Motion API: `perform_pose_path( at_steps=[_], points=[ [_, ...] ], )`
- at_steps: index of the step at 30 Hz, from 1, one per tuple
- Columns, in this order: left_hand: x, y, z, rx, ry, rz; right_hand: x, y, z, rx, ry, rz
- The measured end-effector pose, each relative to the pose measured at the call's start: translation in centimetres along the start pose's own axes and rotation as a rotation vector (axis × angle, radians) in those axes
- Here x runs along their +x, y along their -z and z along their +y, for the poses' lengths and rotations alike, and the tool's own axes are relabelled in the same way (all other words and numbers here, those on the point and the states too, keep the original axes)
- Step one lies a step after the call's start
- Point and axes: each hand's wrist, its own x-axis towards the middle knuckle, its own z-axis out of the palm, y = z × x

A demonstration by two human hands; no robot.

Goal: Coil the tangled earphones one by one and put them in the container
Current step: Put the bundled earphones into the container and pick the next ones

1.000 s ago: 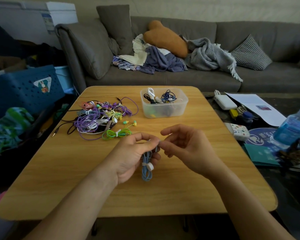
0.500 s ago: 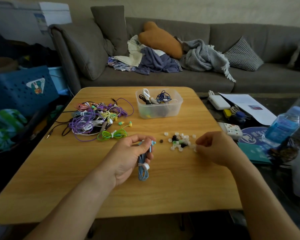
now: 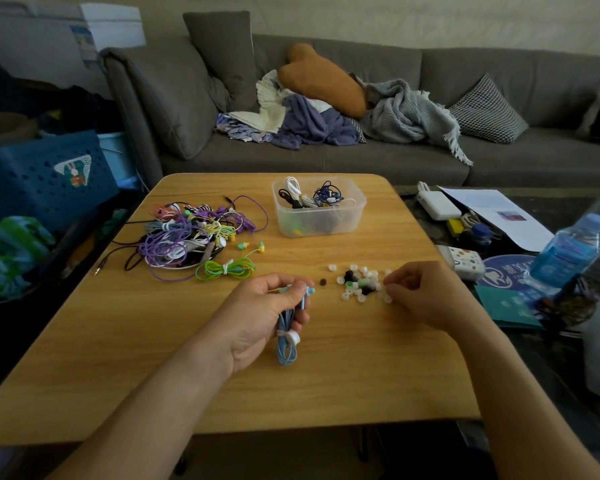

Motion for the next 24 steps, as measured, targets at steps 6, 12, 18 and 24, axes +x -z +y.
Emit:
perform_pose_path(
  at_steps=[6,12,18,24],
  points=[
    [0.1,-0.1,0.0,0.010,0.018,-0.002,0.2,-0.5,-1.1,-0.097,-0.022,0.001],
    [0.0,-0.1,-0.1,-0.007,0.020,0.001,0.4,-0.9,-0.5,0.105,-0.038,0.074],
    [-0.1,-0.4,0.0,-0.040,-0.033,0.020,-1.9,-1.0,-3.5,0.533,0.207,0.304],
    [0.0,-0.2,-0.1,0.038,-0.209,0.074,-3.9,-2.8,-6.0,0.579,0.393,0.072]
  ],
)
